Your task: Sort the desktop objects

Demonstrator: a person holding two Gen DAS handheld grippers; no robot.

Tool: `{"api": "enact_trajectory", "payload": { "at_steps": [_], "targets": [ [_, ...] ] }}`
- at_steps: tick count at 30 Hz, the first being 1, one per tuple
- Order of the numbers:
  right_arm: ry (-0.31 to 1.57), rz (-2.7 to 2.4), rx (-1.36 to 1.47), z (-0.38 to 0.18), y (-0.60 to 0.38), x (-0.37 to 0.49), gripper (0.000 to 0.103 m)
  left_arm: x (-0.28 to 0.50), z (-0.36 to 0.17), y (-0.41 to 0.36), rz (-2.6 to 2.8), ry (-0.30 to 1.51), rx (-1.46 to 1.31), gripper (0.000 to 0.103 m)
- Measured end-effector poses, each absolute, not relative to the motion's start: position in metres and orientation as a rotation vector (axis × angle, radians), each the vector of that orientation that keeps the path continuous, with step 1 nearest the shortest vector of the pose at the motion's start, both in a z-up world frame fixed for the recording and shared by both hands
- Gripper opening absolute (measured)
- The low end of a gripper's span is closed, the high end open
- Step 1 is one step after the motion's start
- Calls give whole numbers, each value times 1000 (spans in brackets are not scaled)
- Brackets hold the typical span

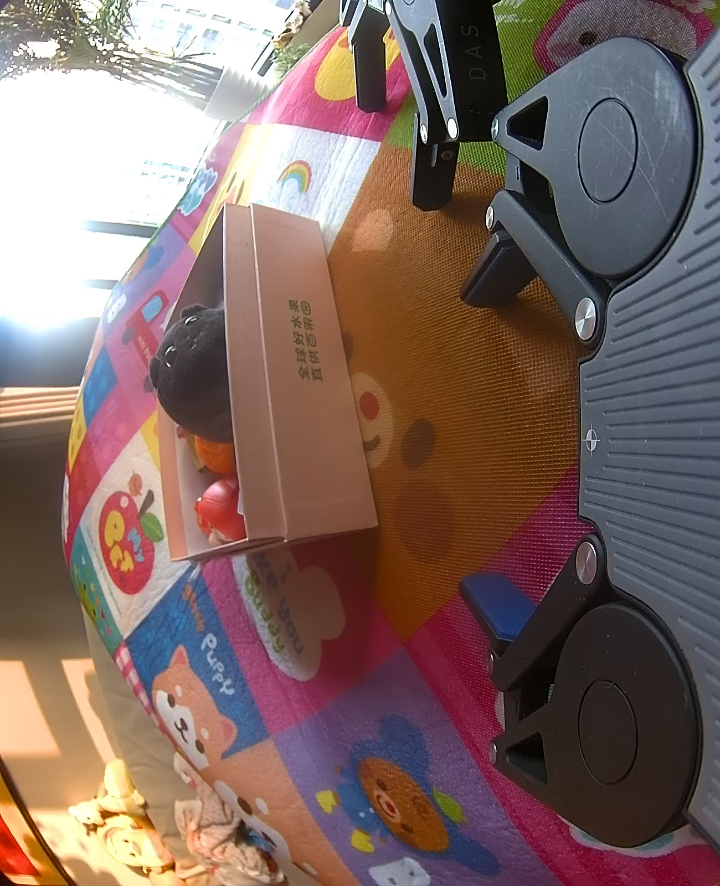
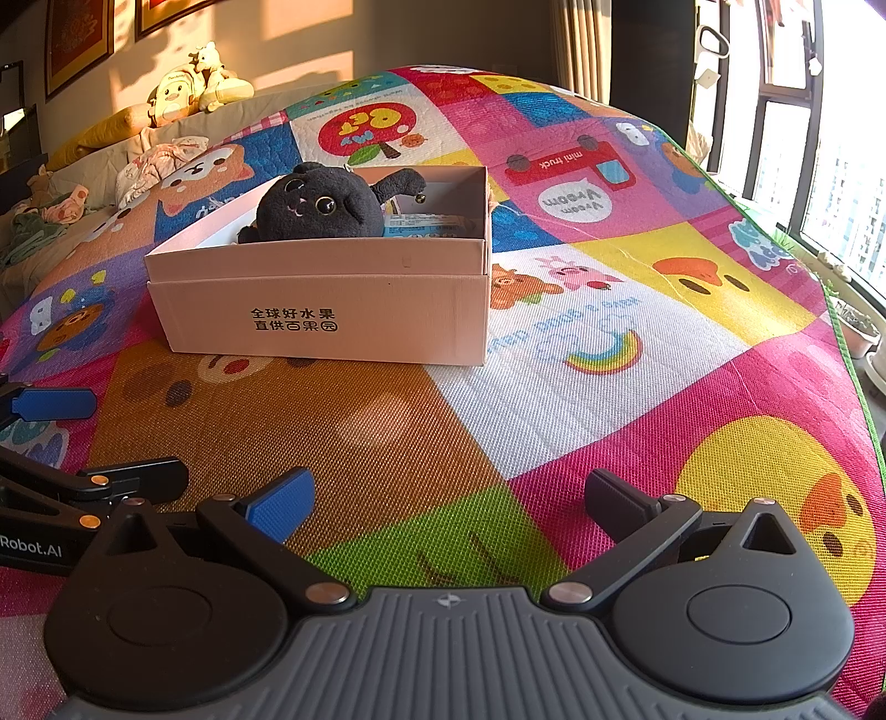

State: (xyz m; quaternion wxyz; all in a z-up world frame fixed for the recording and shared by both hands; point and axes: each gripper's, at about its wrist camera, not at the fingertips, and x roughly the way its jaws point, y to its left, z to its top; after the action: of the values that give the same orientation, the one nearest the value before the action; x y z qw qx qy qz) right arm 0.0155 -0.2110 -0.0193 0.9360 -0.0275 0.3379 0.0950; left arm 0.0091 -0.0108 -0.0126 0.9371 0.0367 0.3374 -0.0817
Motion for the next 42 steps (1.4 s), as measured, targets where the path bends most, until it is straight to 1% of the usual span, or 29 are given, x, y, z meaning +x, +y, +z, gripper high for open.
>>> {"api": "enact_trajectory", "payload": {
  "at_steps": [42],
  "targets": [
    [691,194,-56,-19,-211,15,103,11,-11,-14,-151,691,57,103]
  ]
}}
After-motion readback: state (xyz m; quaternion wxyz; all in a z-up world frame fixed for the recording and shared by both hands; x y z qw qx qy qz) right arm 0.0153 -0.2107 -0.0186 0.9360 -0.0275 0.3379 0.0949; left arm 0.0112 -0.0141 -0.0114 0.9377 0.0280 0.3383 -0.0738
